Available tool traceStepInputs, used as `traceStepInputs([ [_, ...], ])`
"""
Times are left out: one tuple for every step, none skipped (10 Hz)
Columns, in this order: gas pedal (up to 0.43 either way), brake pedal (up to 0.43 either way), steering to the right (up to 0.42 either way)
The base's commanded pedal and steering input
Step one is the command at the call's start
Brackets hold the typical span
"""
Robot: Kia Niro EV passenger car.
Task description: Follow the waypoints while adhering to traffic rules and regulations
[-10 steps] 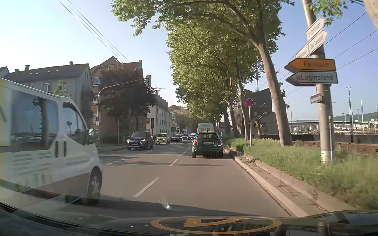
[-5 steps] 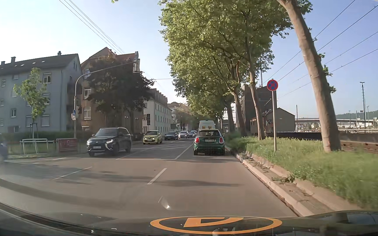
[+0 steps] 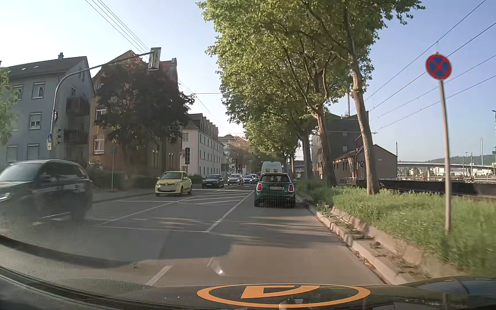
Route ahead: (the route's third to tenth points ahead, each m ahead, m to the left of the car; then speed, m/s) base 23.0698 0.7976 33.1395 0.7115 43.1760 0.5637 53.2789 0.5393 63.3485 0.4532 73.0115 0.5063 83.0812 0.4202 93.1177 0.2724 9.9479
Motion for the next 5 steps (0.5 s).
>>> traceStepInputs([
  [0.157, 0.000, 0.001],
  [0.157, 0.000, 0.000],
  [0.150, 0.000, 0.000],
  [0.087, 0.000, 0.000],
  [0.087, 0.000, 0.001],
])
